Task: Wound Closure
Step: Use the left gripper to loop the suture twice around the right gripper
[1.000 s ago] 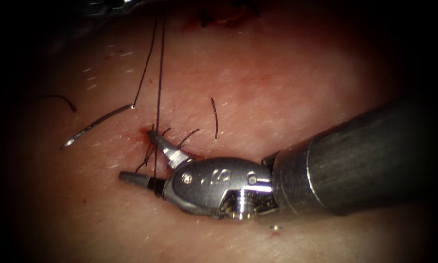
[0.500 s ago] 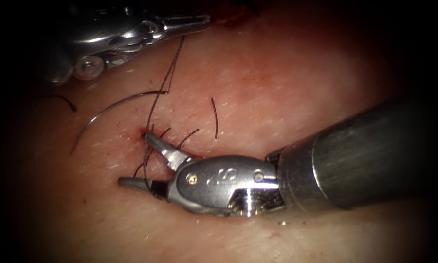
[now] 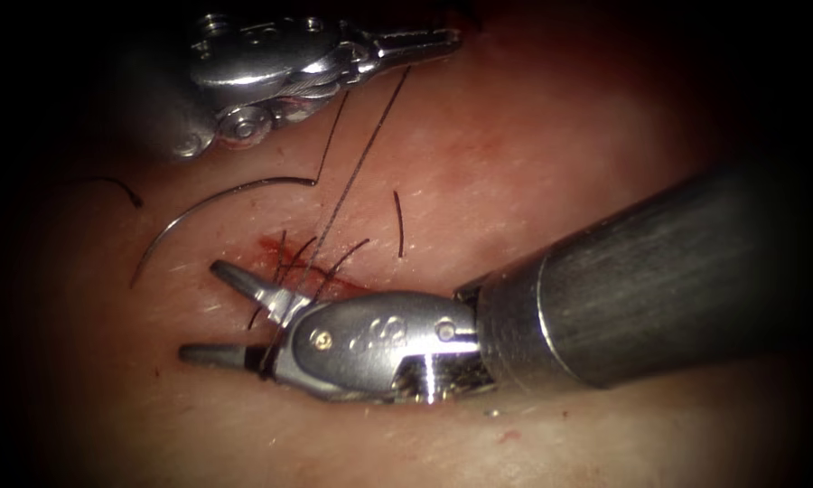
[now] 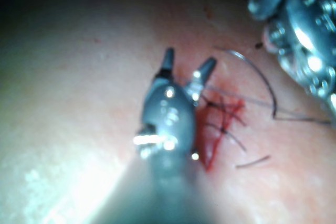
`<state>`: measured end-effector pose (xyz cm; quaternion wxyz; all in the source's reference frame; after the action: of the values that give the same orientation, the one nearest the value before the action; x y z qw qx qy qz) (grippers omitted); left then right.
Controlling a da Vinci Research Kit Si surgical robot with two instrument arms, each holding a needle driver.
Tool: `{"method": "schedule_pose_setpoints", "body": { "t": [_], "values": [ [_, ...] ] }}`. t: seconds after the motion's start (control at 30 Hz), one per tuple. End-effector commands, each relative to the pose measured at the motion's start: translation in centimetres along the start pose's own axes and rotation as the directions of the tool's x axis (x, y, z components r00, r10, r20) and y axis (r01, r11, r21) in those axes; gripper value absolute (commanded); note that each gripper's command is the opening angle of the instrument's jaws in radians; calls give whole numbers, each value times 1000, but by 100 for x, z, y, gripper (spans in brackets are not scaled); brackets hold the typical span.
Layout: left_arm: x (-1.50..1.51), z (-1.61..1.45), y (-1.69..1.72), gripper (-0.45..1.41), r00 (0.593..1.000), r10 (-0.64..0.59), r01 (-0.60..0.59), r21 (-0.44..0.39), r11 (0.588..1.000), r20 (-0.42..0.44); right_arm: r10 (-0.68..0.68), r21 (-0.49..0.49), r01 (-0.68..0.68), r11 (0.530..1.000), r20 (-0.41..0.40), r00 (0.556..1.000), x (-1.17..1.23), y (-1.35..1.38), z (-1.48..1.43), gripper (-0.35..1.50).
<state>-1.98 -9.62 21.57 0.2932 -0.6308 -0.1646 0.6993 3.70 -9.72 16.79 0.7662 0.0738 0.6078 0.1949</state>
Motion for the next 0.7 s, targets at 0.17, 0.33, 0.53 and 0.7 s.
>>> {"method": "schedule_pose_setpoints", "body": {
  "t": [0.17, 0.33, 0.53, 0.7],
  "values": [
    [-34, 5, 8, -45, 999, 37, -37, -30, 999, 1, -56, -63, 51, 997, -80, 995, 16, -3, -2, 54],
    [-68, 6, 2, -45, 993, 121, -120, -45, 992, 3, -90, -139, 72, 988, -125, 988, 32, -2, -5, 54],
    [-98, -1, 5, -45, 979, 203, -202, -32, 979, 11, -95, -202, 67, 977, -135, 986, 33, -4, -7, 54],
    [-117, -35, 15, -45, 969, 248, -248, -13, 969, 2, -93, -261, 59, 964, -119, 989, 29, -1, -20, 54]
  ]
}}
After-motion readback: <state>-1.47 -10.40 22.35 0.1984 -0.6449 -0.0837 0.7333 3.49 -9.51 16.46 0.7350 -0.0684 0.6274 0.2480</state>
